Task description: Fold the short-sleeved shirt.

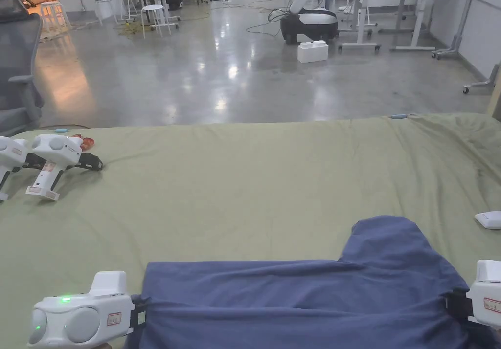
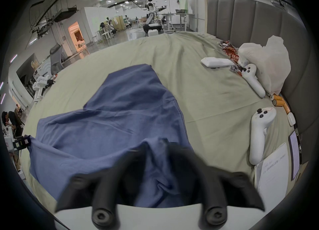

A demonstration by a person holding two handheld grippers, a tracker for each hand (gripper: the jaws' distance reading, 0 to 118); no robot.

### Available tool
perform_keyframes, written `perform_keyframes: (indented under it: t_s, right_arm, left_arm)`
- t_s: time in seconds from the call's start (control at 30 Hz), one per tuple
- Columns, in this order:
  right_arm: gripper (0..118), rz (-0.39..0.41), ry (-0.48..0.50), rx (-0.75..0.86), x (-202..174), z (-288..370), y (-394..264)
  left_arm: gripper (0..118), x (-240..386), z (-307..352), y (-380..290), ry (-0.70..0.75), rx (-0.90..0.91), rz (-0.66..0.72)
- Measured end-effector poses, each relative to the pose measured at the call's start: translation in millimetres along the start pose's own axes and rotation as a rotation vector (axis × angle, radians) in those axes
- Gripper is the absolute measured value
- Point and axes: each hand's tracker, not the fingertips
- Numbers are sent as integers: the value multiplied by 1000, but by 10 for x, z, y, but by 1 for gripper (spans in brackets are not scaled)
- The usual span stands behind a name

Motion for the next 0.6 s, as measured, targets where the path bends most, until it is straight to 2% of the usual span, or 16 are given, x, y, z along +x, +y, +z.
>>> perform_keyframes:
  t_s: [0.07,0.13,0.27,0.37,0.5,0.57,0.6]
  right_arm:
    - [76,-1,-14,-37,66,-86,-16]
    - [75,-4,-17,-21,100,61,-47]
    - [75,59,11,163,149,725,-244]
    - [75,78,64,300,145,1317,-507]
    - [75,105,110,443,-26,2107,-935]
    - [75,104,94,539,-168,2433,-1150]
    - [74,106,118,561,-216,2589,-1239]
  left_arm:
    - [53,-30,34,-38,-8,-4,20]
    - [76,-76,211,-74,13,65,45]
    - [77,-97,974,-187,-35,273,65]
    - [79,-48,1673,-350,-87,453,7]
    - [81,150,2437,-676,18,614,-107]
    - [81,255,2778,-872,24,663,-105]
    - [80,312,2949,-981,21,696,-107]
